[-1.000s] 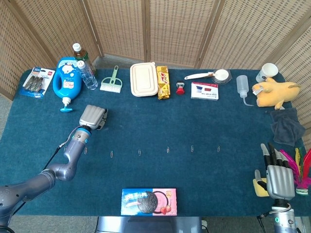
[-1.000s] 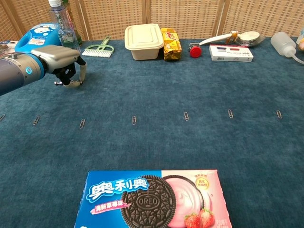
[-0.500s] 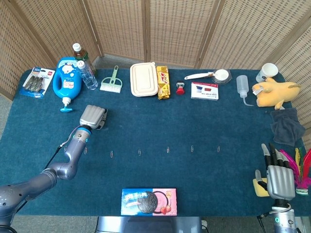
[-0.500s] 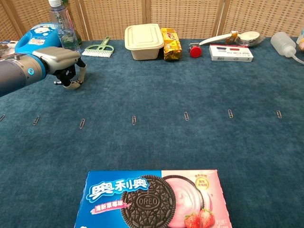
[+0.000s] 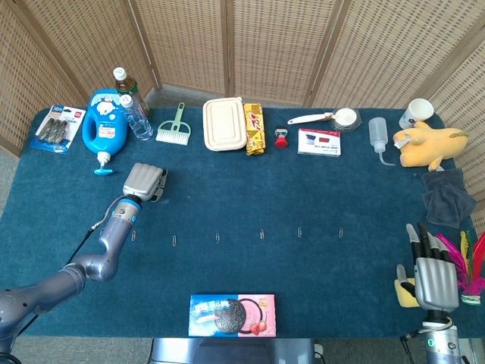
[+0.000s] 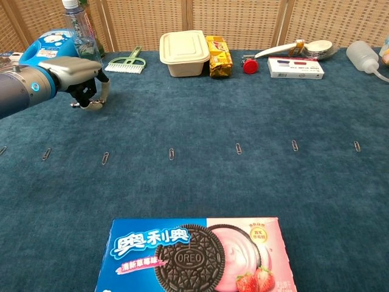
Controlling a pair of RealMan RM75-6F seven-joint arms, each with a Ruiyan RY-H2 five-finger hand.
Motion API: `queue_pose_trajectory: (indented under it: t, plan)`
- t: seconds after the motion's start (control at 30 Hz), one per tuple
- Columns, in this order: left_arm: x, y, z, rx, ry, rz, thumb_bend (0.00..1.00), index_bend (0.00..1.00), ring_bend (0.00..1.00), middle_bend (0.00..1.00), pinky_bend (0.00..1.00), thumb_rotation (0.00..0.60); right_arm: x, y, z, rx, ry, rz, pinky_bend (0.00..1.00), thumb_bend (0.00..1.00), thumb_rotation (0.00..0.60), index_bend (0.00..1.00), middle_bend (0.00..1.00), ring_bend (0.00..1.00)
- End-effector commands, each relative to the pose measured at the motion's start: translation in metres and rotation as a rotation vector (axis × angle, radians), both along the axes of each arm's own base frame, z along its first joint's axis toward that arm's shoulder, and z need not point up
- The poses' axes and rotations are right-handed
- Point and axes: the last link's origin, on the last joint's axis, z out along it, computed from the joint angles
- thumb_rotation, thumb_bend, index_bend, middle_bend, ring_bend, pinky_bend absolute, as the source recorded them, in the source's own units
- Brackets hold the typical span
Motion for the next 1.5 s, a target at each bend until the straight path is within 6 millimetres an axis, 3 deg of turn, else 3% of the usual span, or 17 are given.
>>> queue_pose_trajectory:
  t: [0.03,0.17,0.5,0.87,1.5]
  plan:
    - [0.005,-0.004,0.010,0.011,-0.080,-0.006,0.69,0.61,0.85,0.84,0.86,0.600,0.000,-0.001,-0.002,0.006,-0.004,0.004,0.18,0.43,0.600,0.00,0.07,0.13]
    - [0.018,-0.017,0.030,0.020,-0.169,-0.062,0.69,0.61,0.85,0.84,0.86,0.600,0.000,-0.005,-0.004,0.019,-0.011,0.014,0.18,0.43,0.600,0.00,0.07,0.13]
    - [0.046,-0.057,0.044,-0.068,-0.349,-0.124,0.68,0.61,0.85,0.84,0.86,0.600,0.004,-0.016,-0.011,0.056,-0.021,0.042,0.18,0.43,0.600,0.00,0.07,0.13]
    - [0.088,-0.086,0.020,-0.210,-0.475,-0.176,0.68,0.61,0.85,0.84,0.86,0.600,0.001,-0.011,-0.008,0.045,-0.033,0.034,0.18,0.43,0.600,0.00,0.07,0.13]
    - [0.116,-0.112,-0.033,-0.334,-0.534,-0.167,0.68,0.61,0.85,0.84,0.86,0.600,-0.002,-0.006,-0.001,0.036,-0.065,0.034,0.18,0.43,0.600,0.00,0.07,0.13]
